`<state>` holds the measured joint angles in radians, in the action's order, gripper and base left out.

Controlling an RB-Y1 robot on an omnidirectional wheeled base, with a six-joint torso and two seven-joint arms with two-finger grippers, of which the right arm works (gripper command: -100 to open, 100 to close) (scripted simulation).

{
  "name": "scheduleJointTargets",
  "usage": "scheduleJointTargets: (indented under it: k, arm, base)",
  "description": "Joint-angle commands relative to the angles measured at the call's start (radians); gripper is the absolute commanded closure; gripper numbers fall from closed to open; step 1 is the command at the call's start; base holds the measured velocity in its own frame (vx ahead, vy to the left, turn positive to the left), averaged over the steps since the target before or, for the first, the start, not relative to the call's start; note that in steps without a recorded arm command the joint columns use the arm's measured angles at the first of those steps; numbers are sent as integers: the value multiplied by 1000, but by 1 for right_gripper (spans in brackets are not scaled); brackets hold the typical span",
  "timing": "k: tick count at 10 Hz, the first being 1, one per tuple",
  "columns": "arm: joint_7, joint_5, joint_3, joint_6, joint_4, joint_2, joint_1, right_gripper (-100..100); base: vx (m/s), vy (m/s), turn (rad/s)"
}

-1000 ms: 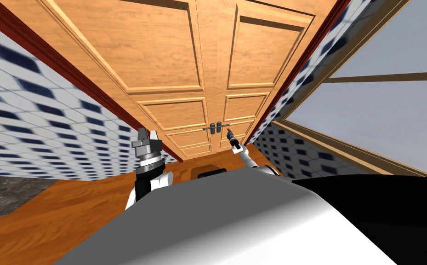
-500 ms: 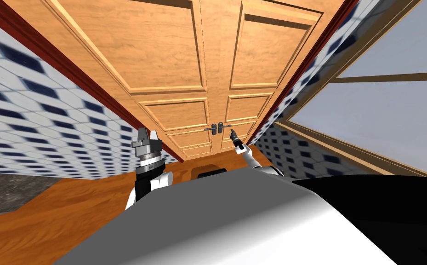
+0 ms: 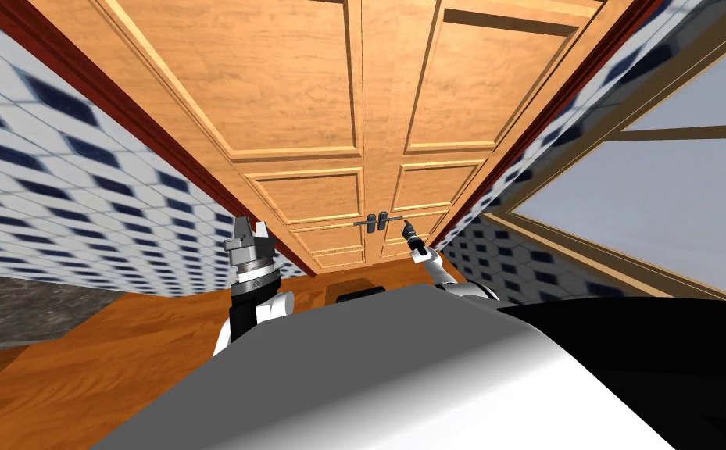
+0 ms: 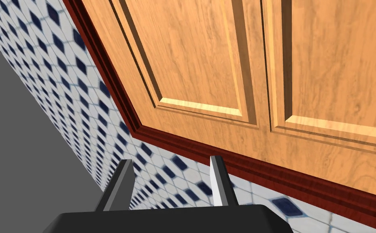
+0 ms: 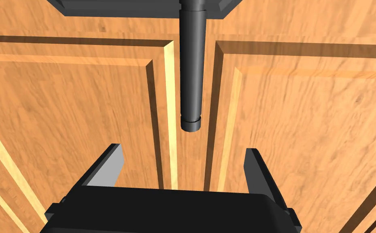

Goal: Pull the door open

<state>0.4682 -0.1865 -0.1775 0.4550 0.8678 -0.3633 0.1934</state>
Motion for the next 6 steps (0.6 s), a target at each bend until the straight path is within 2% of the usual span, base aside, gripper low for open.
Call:
scheduleJointTargets:
  k: [1,2,3,4,5,6]
  arm:
    - [15,9,-8,3,-2,-26,-6,-100]
    - [21,13,-8,10,-7,-33,-5,-100]
    - [28,15,-1,20,-11,-31,1,-100]
    - [30,14,8,25,-9,-24,7,-100]
    - [29,14,3,21,-8,-29,2,-100]
    - [29,14,3,21,-8,-29,2,100]
  base:
    - [176,-20,119]
    - [196,-19,147]
    - [212,16,237]
    - [211,113,211]
    - [96,60,28]
    - [-12,-12,-26]
